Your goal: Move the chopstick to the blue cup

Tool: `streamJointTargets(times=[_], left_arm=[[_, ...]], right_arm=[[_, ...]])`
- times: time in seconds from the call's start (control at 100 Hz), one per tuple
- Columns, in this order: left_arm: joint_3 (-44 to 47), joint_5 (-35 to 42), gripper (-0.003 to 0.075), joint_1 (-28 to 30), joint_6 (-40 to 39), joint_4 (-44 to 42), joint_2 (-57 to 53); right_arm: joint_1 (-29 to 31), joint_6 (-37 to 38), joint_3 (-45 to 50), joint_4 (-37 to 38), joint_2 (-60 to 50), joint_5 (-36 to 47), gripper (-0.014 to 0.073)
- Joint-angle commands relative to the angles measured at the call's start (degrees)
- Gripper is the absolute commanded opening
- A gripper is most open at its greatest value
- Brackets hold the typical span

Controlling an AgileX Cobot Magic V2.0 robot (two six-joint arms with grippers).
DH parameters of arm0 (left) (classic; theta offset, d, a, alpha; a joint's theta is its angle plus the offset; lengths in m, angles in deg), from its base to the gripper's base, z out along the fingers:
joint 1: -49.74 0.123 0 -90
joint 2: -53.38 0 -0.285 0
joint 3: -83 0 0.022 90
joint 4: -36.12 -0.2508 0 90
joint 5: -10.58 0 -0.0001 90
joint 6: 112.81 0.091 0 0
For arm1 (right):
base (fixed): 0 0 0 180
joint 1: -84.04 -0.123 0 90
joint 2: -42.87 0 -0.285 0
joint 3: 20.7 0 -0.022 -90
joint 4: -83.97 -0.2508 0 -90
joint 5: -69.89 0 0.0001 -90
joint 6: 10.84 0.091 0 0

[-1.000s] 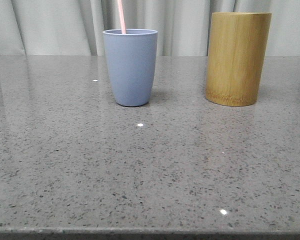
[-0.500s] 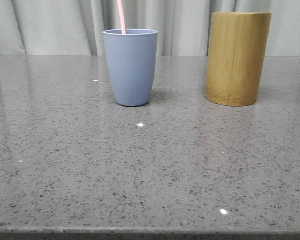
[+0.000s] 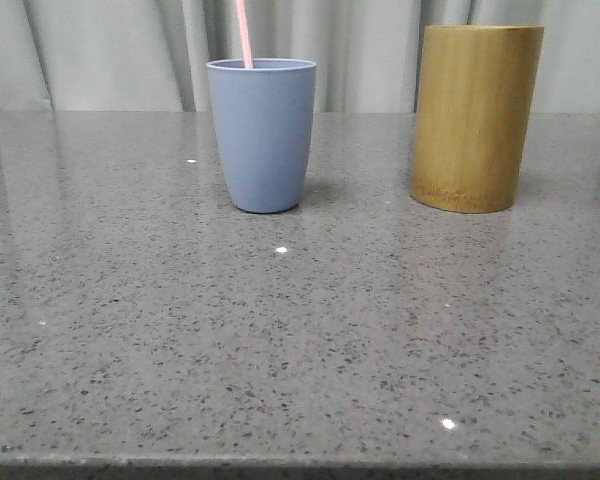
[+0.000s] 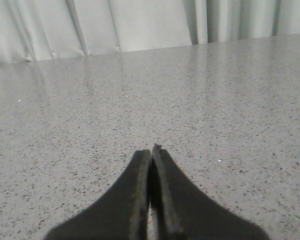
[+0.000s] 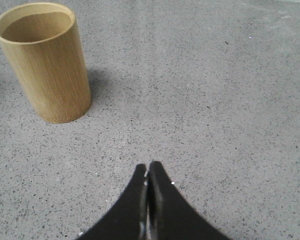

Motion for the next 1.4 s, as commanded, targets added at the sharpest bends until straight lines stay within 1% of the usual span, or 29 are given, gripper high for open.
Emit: streamJointTargets(times=[0.0, 0.62, 0.84, 1.0, 1.389], left_arm=[[0.6, 4.6, -0.0019, 0.2, -2.3, -1.7, -1.9], [0.6, 5.5, -0.0019, 0.2, -2.3, -2.4, -1.9], [0.6, 9.6, -0.0019, 0.2, -2.3, -2.4, -1.9], [0.6, 9.6, -0.0019, 0.2, -2.3, -1.1, -1.9], [0.6, 9.6, -0.0019, 0.2, -2.3, -1.0, -1.9]], right_arm=[[0.3, -0.4, -1.3, 1.2, 0.1, 4.2, -0.0067], [0.3, -0.4, -1.3, 1.2, 0.1, 4.2, -0.0067], [0.3, -0.4, -1.3, 1.2, 0.1, 4.2, -0.0067], [0.3, -0.4, -1.3, 1.2, 0.1, 4.2, -0.0067], [0.3, -0.4, -1.3, 1.2, 0.1, 4.2, -0.0067]])
